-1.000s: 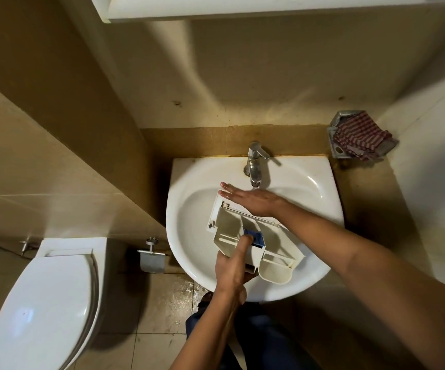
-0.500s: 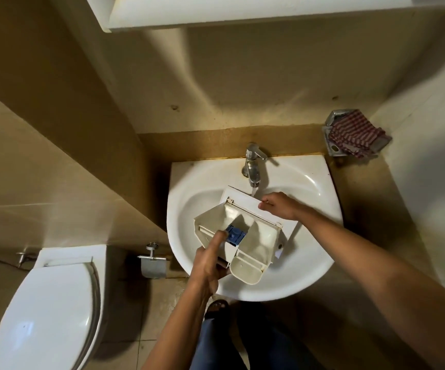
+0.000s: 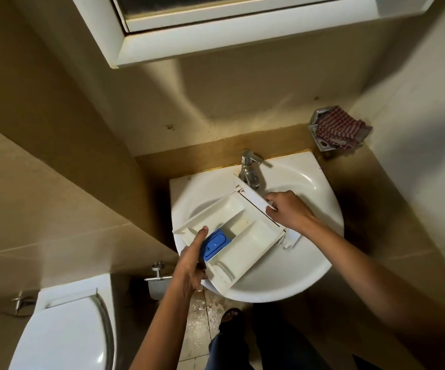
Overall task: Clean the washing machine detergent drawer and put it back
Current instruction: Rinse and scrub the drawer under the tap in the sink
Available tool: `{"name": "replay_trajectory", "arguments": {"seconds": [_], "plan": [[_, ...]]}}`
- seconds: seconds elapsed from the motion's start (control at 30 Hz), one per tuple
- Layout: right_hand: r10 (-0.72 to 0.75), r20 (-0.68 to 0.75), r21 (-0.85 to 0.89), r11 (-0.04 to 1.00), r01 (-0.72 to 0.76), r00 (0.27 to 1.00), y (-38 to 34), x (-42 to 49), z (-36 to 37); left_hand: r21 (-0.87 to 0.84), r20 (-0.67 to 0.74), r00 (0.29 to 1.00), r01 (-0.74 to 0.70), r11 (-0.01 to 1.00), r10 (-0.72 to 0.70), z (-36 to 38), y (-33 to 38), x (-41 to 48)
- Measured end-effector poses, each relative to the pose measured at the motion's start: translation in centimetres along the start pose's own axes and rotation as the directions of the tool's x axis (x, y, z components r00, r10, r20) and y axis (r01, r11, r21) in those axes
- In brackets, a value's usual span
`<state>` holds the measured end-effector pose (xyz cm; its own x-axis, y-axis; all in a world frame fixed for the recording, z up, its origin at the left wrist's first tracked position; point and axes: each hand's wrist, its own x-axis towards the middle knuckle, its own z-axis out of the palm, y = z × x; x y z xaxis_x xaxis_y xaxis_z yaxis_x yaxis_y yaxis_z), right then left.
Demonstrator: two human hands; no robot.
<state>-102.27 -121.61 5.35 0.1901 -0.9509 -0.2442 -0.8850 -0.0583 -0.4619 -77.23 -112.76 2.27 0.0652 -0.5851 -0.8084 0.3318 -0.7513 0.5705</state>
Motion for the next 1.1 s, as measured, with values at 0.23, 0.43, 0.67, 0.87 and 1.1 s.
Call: {"name": "replay_trajectory", "arguments": {"seconds": [0.23,0.43,0.67,0.87,1.1], "plan": [[0.209,-0.068,0.153,0.968,-0.196,0.976,-0.8,-3.2,-1.0,0.097,0.149,0.985,0.073,0.993,-0.087,-0.6,1.1,1.5],[0.241,0.107,0.369,0.891,-0.263,0.965,-0.9,-3.3,-1.1,0.072,0.194,0.973,0.115,0.991,-0.127,-1.4,0.1,2.1],[0.202,0.468,0.620,0.619,-0.483,0.860,-0.4,-2.3,-2.2,-0.092,0.205,0.976,0.091,0.992,-0.071,-1.2,-1.7,2.4],[0.136,0.597,0.542,0.658,-0.523,0.790,-0.7,-0.9,-3.8,-0.199,0.246,0.968,0.008,0.980,0.042,-0.6,-2.0,2.0],[0.096,0.623,0.505,0.708,-0.493,0.776,-1.9,-0.3,-4.1,-0.288,0.247,0.966,0.002,0.958,0.073,-0.3,-2.6,1.9]]}}
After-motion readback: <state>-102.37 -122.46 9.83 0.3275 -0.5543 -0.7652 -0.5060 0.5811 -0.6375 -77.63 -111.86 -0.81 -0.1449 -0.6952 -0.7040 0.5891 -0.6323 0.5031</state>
